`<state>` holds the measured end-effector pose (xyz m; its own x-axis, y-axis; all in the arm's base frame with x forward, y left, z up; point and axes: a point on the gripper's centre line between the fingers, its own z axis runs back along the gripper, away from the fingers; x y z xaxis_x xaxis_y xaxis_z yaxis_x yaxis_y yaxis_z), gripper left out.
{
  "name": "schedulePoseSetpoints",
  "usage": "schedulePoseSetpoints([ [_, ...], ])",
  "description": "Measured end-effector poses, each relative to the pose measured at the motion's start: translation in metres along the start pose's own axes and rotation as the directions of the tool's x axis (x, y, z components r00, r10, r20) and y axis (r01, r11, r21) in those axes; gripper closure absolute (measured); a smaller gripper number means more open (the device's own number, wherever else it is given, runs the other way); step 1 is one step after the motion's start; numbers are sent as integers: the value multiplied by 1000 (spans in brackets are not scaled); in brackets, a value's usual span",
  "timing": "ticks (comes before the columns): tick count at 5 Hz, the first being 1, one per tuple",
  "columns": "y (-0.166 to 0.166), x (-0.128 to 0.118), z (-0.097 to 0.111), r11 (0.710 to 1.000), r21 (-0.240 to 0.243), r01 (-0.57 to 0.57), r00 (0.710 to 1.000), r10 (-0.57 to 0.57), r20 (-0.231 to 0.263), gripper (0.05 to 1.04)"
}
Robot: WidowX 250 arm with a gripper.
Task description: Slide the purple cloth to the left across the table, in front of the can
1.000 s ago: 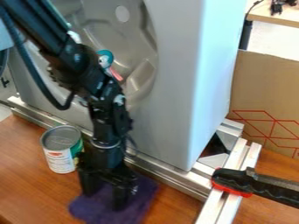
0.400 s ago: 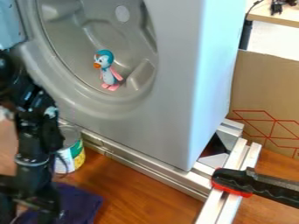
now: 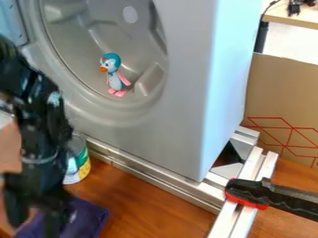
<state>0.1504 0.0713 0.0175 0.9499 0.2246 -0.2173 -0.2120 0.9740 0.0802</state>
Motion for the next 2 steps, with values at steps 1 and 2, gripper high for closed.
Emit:
schedulePoseSetpoints([
  [1, -9, -6, 35, 999, 26, 36, 994, -39, 99, 83],
  [2, -13, -10, 38, 999, 12, 47, 995, -48, 92, 83],
])
